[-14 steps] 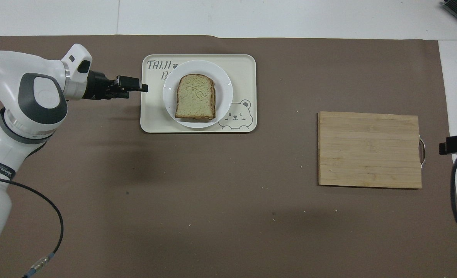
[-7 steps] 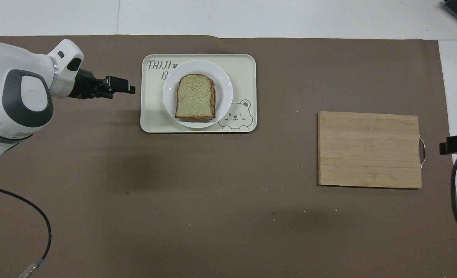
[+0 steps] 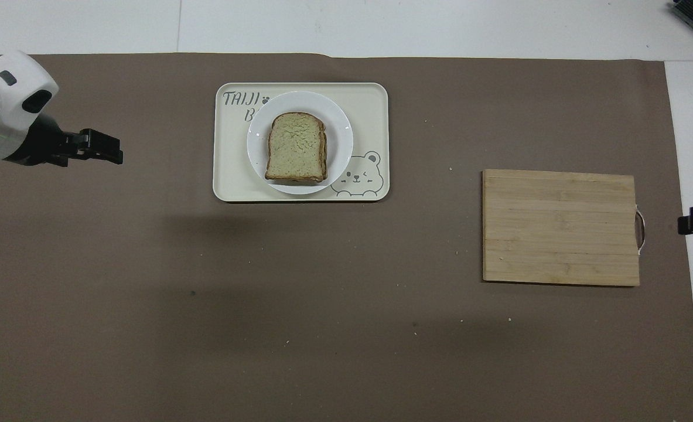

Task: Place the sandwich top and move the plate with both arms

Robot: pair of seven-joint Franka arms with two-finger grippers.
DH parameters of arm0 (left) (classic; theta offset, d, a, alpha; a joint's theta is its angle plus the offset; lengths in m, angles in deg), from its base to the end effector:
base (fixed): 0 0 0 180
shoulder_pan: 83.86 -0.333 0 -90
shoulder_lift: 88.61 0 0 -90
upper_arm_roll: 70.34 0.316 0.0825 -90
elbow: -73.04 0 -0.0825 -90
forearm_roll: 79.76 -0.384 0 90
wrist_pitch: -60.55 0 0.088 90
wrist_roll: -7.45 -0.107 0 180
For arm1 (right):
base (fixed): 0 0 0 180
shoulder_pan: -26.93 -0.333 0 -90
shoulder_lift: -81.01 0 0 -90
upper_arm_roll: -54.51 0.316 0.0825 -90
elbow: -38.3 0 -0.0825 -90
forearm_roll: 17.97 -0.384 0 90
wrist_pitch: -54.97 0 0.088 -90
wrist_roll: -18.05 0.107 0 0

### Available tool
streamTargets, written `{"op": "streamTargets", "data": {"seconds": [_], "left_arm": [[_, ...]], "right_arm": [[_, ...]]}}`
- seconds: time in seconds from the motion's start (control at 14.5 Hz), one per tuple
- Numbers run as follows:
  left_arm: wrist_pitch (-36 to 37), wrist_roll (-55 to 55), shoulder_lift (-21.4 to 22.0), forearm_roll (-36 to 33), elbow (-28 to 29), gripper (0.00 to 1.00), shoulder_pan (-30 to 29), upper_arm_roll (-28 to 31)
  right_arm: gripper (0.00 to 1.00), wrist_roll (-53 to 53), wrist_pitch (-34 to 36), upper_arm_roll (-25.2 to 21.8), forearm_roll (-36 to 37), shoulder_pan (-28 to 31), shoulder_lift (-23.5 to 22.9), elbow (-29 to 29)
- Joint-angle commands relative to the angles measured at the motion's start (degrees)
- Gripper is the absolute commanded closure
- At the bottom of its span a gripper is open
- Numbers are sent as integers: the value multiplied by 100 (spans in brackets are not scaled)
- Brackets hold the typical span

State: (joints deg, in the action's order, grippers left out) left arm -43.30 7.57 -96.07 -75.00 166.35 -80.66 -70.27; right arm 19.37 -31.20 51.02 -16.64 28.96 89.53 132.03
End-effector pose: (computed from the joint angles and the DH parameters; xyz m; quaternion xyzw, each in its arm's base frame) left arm 0.6079 -0.0402 0.5431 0.9987 -0.0174 0.0257 0.0412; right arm 0.4976 -0.0534 0.6664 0.9981 -0.0602 0.0080 0.0074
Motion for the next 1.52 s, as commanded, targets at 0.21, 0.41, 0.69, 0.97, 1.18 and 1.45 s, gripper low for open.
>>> {"op": "streamTargets", "data": {"seconds": [0.21, 0.41, 0.69, 0.97, 1.18, 1.45], "left_arm": [[1039, 94, 807, -616, -101, 0, -13, -16], [1953, 94, 790, -704, -663, 0, -12, -33], [2000, 102, 878, -714, -586, 0, -12, -68], [1973, 103, 869, -626, -586, 0, -21, -68], [1982, 94, 869, -617, -586, 0, -21, -60], [1965, 59, 869, -608, -586, 0, -21, -42]], "right_arm": [[0, -1, -136, 32, -123, 166, 44, -48], [0, 0, 74, 41, -88, 131, -202, -443], [0, -27, 118, 15, -124, 184, -159, -356], [0, -44, 57, 49, -107, 140, -141, -364], [0, -62, -31, 67, -107, 114, -141, -347], [0, -44, -31, 41, -115, 166, -123, -312]]}}
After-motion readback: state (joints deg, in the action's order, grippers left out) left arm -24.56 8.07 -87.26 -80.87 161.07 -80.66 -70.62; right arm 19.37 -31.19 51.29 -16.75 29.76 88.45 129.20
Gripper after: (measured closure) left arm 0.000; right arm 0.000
